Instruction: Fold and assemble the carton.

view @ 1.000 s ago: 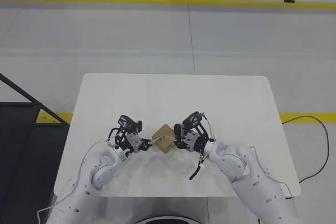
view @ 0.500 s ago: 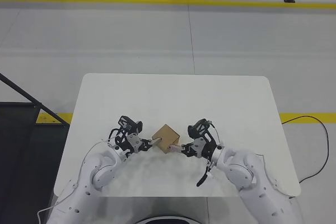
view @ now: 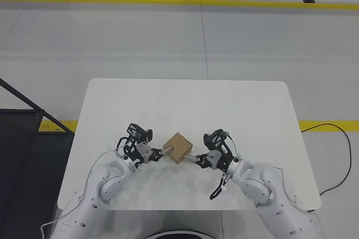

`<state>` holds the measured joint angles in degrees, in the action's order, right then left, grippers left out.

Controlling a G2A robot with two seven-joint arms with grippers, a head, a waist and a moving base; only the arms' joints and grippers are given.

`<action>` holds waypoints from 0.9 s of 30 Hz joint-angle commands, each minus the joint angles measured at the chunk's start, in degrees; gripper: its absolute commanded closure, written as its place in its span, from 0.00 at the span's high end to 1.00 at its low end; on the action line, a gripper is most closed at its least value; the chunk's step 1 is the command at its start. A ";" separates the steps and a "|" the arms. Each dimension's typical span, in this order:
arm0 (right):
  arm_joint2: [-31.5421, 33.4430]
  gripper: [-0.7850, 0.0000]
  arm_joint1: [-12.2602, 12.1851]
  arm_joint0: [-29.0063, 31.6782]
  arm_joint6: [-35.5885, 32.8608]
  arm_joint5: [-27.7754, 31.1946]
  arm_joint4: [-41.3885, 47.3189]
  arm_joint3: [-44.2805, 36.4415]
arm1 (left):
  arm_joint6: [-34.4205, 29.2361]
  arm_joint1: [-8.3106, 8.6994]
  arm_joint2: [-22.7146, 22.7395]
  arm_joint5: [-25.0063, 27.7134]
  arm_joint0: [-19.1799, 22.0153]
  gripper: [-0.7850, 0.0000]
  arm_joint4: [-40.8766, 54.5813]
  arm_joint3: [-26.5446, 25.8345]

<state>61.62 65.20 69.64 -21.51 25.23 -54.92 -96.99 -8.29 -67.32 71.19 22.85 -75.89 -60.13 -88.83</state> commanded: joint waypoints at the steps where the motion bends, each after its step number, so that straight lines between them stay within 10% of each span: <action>1: -0.23 1.00 -0.21 0.27 1.31 3.28 -3.16 0.08 | 0.03 -0.01 -0.04 -0.04 -0.11 1.00 -0.04 -0.13; 27: -4.47 1.00 0.93 0.86 16.43 -0.64 -15.18 5.76 | 4.23 0.40 3.14 0.75 -2.87 1.00 1.30 -3.35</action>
<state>57.66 65.89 71.09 -5.40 24.92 -70.78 -92.17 -4.05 -66.91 74.25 23.70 -78.82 -58.94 -92.32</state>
